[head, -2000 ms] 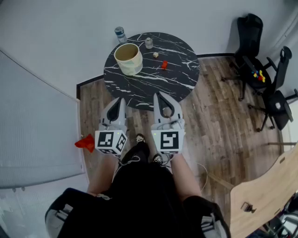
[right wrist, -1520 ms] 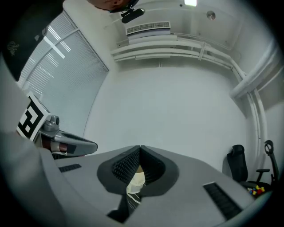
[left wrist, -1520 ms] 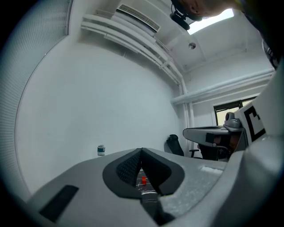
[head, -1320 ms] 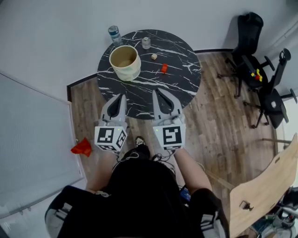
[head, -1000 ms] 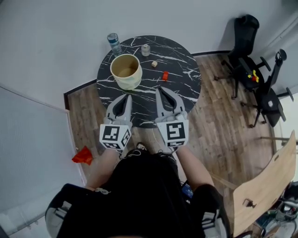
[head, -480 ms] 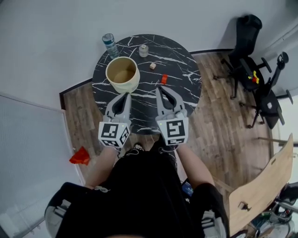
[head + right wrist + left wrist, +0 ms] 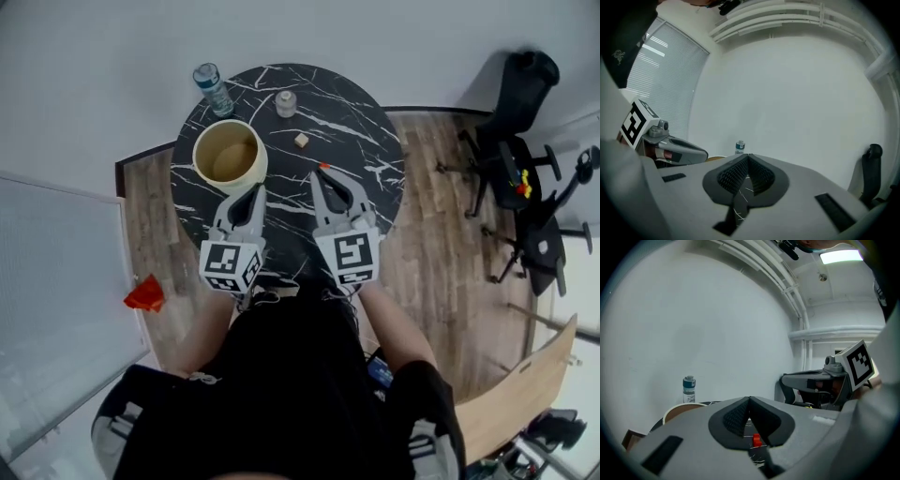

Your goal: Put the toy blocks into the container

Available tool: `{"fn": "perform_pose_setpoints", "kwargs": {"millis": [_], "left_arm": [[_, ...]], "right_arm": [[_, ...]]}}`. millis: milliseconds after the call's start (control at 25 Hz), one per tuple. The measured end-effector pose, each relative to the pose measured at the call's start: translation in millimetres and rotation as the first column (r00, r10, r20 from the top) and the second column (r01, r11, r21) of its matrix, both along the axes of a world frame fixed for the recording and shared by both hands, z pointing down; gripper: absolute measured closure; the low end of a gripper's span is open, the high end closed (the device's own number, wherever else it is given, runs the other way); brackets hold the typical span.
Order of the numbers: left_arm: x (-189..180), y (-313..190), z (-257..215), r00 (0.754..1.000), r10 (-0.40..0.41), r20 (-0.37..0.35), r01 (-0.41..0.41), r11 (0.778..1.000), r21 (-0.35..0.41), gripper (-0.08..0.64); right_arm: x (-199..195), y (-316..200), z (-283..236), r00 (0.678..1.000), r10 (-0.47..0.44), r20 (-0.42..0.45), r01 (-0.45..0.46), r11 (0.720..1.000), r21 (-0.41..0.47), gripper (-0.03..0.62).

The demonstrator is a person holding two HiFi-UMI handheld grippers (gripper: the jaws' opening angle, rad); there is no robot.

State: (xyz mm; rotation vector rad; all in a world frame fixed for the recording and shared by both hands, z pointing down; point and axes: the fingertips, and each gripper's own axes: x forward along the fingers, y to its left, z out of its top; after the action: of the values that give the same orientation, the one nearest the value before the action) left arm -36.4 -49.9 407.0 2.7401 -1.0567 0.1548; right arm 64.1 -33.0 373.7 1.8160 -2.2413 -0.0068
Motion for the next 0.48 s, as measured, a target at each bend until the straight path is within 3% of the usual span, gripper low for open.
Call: {"fn": "perform_pose_setpoints", "kwargs": {"millis": [240, 480], "left_arm": [[37.3, -25.2, 23.7, 0.997, -0.05, 0.057, 0.053, 0.997, -0.058, 0.56], [65.0, -41.2, 67.1, 0.989, -0.097, 0.112, 0.114, 0.981, -0.155, 0.56]], "right_arm": [[36.5, -34.8, 35.8, 0.994, -0.105, 0.038, 0.108, 0.99, -0.09, 0.595], [58.5, -59.7, 95.5, 0.968, -0.248, 0.049, 0.252, 0.942, -0.219, 0.595]]}}
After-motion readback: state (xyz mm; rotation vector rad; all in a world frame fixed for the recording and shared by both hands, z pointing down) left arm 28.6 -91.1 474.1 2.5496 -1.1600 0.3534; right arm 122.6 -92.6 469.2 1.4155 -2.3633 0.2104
